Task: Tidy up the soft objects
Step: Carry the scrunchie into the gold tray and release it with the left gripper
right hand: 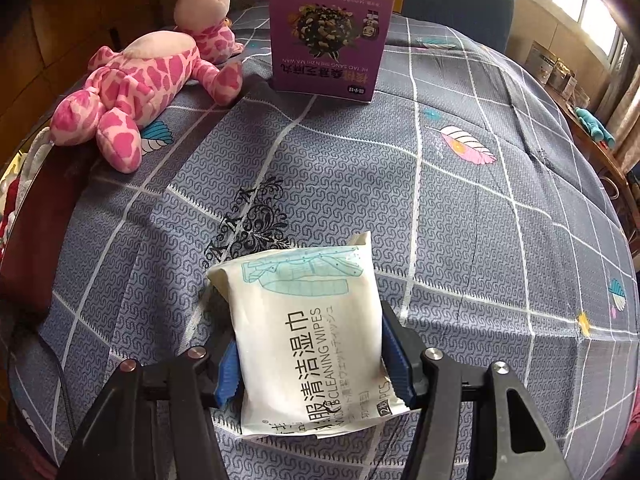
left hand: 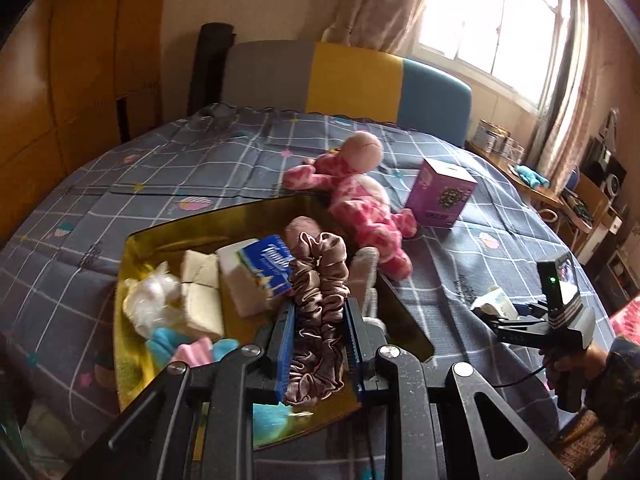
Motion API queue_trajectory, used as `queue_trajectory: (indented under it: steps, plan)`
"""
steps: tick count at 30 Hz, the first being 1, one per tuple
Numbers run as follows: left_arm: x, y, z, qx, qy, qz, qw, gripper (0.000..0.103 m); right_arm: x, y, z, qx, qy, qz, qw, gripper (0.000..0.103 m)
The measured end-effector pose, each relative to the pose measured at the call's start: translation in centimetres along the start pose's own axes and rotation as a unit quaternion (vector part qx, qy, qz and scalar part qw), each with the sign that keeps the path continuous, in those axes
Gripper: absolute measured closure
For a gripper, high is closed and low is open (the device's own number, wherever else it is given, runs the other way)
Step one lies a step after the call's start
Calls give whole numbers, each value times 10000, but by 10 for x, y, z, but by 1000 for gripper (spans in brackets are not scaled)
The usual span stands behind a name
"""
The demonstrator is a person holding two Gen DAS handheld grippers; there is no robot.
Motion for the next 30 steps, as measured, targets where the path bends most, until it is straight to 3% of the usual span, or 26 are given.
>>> queue_trajectory:
  steps: [23,30]
  plan:
    - [-20,-16,-53,508,495,-300,9970,80,0,2,-2,-62,96,20,9999,44]
    - [-24,-35,-67,345,848,-640,9937,80,0,2,-2,-77,99,-4,9999,44]
Point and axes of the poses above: each gripper's, at about its wrist camera, not at the fingertips, and y roughly against the way its jaws point, z to its right, x to its top, the point moved 5 cm from there along -y, roughly the way its jaws point, and after that the axes turned 12 degrees about x, right-handed, at the moved point
